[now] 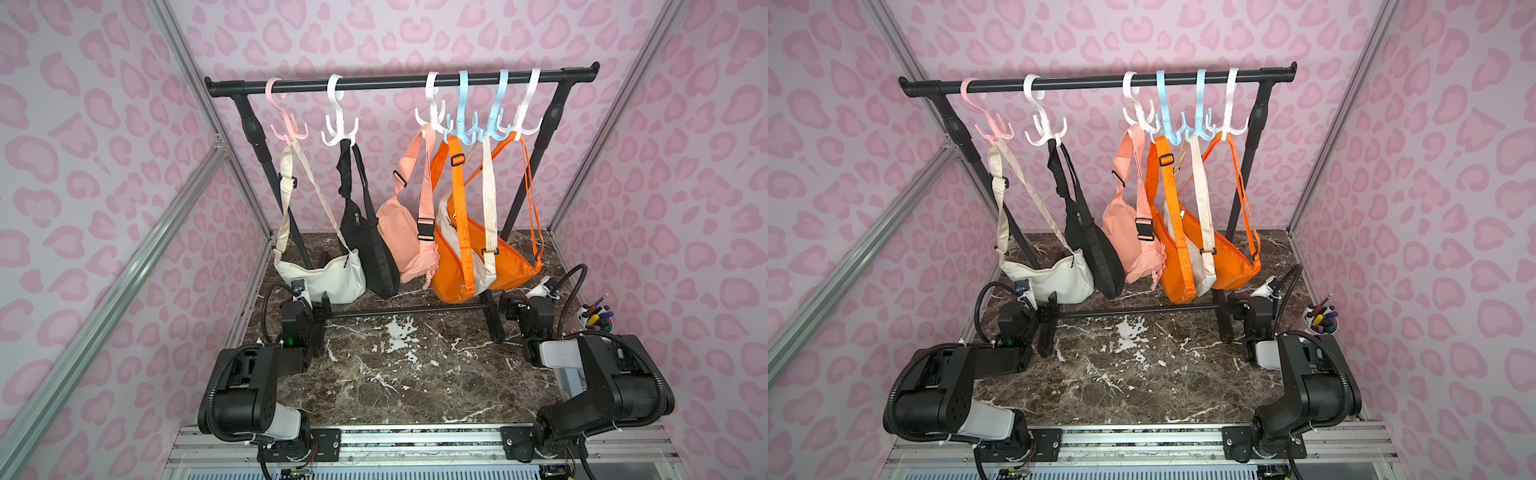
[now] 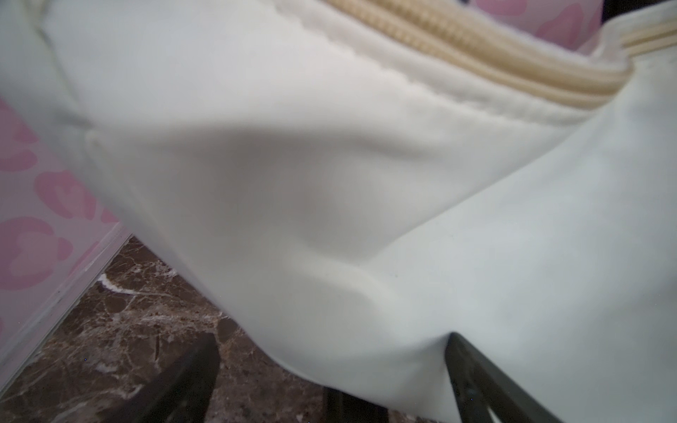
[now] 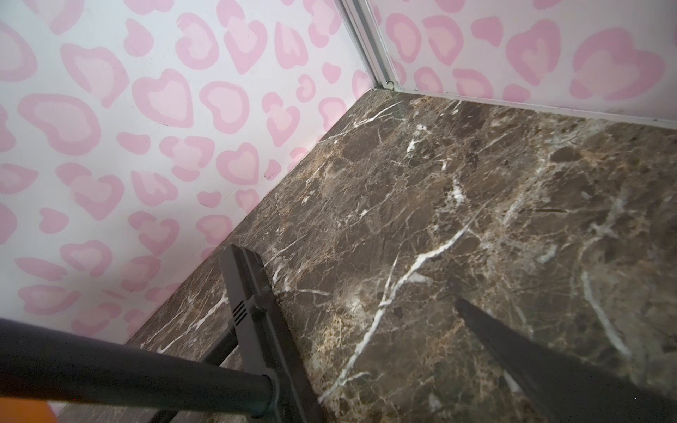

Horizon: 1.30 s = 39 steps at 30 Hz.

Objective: Take the bag off the hook
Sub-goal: Pick up the bag from the hook.

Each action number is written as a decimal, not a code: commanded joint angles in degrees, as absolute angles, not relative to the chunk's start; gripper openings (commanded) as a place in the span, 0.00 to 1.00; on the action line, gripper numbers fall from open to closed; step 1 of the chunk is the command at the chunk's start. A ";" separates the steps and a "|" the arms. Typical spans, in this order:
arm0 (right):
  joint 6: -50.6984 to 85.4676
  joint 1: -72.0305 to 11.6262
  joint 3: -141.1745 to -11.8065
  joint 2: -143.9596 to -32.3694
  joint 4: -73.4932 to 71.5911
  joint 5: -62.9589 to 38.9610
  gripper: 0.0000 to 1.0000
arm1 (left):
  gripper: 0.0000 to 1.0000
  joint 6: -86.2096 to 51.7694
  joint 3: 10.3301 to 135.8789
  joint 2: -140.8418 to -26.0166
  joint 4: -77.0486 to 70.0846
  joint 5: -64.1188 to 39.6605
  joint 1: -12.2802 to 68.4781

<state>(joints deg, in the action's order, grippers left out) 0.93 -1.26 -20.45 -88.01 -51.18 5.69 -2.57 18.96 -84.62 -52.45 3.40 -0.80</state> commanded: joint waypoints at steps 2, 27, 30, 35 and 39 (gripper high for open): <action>1.06 -0.87 -20.57 -88.15 -53.43 4.87 1.00 | 0.97 -2.28 19.22 -84.59 -55.68 3.23 -0.87; 11.30 -0.62 -20.08 -63.51 -26.94 15.81 0.97 | 0.70 -4.82 21.35 -67.30 -34.10 3.88 -0.10; 15.29 -0.62 -23.40 -58.43 -15.91 15.81 0.95 | 0.71 -7.22 19.80 -62.35 -32.70 6.67 -0.10; 19.39 -0.78 -28.99 -50.35 -0.64 11.52 0.91 | 0.71 -11.07 17.83 -54.74 -30.12 11.10 -0.09; 20.91 -3.10 -34.40 -43.40 9.42 10.88 0.87 | 0.71 -12.93 17.89 -47.14 -28.24 15.37 -0.07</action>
<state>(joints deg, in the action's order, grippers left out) 18.94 -2.02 -32.36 -45.74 -0.71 12.01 -10.68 17.58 -50.15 -28.75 11.03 -0.10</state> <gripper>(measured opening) 0.868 0.711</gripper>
